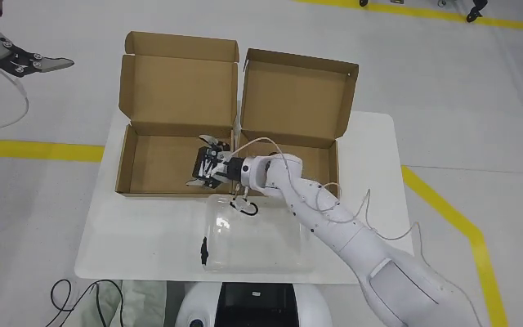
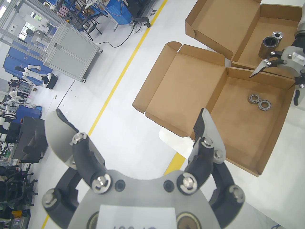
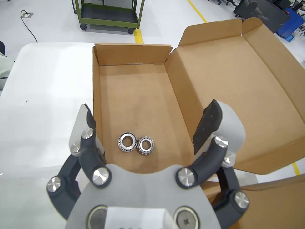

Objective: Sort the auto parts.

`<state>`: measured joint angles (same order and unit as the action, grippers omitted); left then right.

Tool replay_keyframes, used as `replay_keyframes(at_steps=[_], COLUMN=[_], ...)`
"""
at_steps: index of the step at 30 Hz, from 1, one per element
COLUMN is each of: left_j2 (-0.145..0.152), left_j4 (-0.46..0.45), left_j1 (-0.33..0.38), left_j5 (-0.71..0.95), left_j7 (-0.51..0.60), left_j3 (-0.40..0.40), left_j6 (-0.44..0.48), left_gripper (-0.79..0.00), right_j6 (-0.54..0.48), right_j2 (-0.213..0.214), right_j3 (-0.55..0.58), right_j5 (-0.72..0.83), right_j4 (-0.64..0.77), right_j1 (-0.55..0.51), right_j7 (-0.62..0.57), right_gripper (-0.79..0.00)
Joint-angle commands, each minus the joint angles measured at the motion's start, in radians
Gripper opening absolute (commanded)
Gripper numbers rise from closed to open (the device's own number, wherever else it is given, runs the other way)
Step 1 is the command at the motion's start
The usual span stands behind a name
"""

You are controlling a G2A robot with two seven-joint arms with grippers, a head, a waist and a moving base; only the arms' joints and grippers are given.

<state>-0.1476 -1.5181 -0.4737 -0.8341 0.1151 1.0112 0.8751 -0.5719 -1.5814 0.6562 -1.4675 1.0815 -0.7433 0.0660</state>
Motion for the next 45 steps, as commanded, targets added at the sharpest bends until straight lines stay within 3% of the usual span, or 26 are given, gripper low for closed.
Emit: replay_keyframes(at_steps=[1,9,19,35,45], left_j2=[0.000,0.000,0.000,0.000,0.000], left_j4=[0.000,0.000,0.000,0.000,0.000], left_j1=[0.000,0.000,0.000,0.000,0.000], left_j5=[0.000,0.000,0.000,0.000,0.000], left_j7=[0.000,0.000,0.000,0.000,0.000], left_j3=[0.000,0.000,0.000,0.000,0.000], left_j6=[0.000,0.000,0.000,0.000,0.000], left_gripper=[0.000,0.000,0.000,0.000,0.000], right_j6=[-0.018,-0.097,-0.099,-0.051,-0.040], right_j2=[0.032,0.138,0.206,0.268,0.286], right_j3=[0.060,0.317,0.534,0.844,0.925], right_j5=[-0.013,-0.050,-0.102,-0.107,-0.102], right_j4=[0.103,0.449,0.700,0.922,0.968], right_j1=[-0.059,-0.328,-0.602,-0.994,-1.120], right_j7=[-0.047,-0.168,-0.133,0.071,0.132], right_gripper=[0.000,0.000,0.000,0.000,0.000])
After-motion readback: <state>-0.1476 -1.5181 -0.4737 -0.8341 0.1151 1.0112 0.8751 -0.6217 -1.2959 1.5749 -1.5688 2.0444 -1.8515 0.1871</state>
